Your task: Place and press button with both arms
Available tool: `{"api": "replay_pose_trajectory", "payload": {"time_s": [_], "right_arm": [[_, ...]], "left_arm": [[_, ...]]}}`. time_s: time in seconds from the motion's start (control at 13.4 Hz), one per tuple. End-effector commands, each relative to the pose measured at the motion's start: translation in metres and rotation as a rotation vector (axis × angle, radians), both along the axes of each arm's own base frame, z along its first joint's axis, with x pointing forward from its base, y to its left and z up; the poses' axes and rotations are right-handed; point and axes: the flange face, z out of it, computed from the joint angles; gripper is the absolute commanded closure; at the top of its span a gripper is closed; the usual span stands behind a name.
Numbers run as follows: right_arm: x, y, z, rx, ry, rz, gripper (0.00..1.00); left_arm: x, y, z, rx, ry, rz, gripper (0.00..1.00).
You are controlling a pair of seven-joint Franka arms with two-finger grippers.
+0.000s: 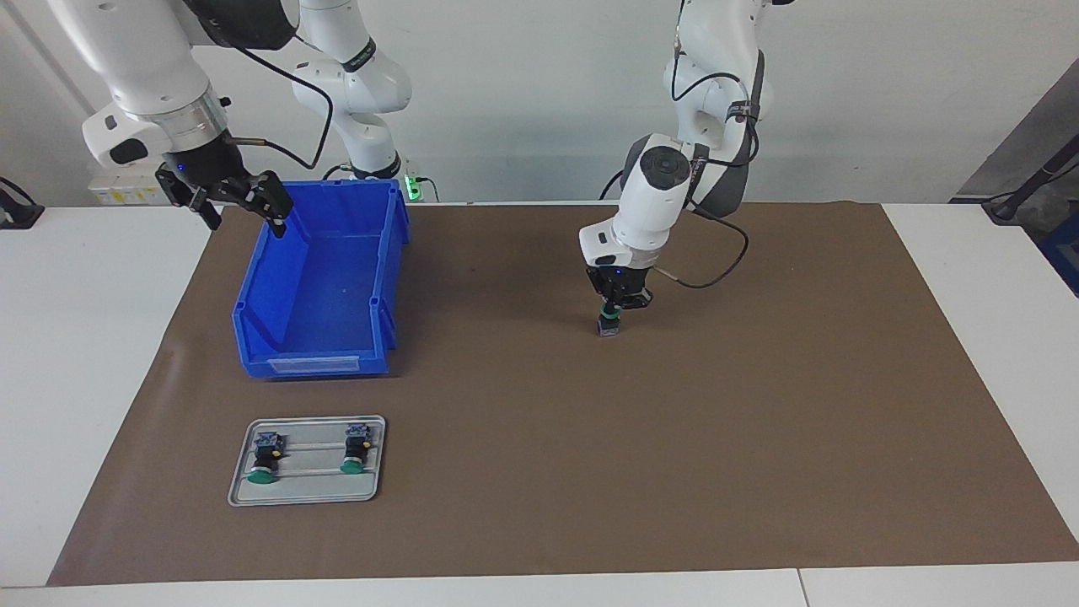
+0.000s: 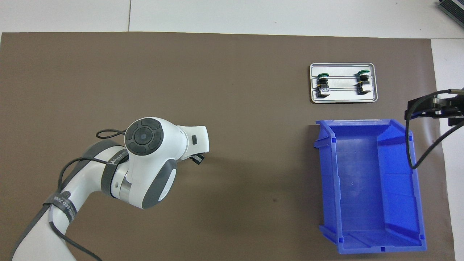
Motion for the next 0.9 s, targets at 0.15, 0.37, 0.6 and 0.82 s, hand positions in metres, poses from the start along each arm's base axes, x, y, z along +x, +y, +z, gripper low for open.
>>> {"api": "replay_pose_trajectory", "payload": {"time_s": [0.15,0.37,0.6,0.82], "right_arm": [[-0.002,0.001,-0.001,0.004,0.011,-0.013,0.0],[-0.002,0.001,-0.001,0.004,0.011,-0.01,0.0],[-0.002,0.001,-0.001,0.004,0.011,-0.01,0.0],[-0.003,0.001,0.0,0.004,0.011,-0.008,0.0]], "left_arm": [[-0.002,0.005,-0.011,0.012,-0.021,0.016,1.0],[0.005,0.009,0.018,0.004,-0.013,0.024,1.0],[0.025,0.035,0.063,0.066,-0.02,0.019,1.0],[0.046,0.082,0.084,0.083,0.001,0.134,0.93]]}}
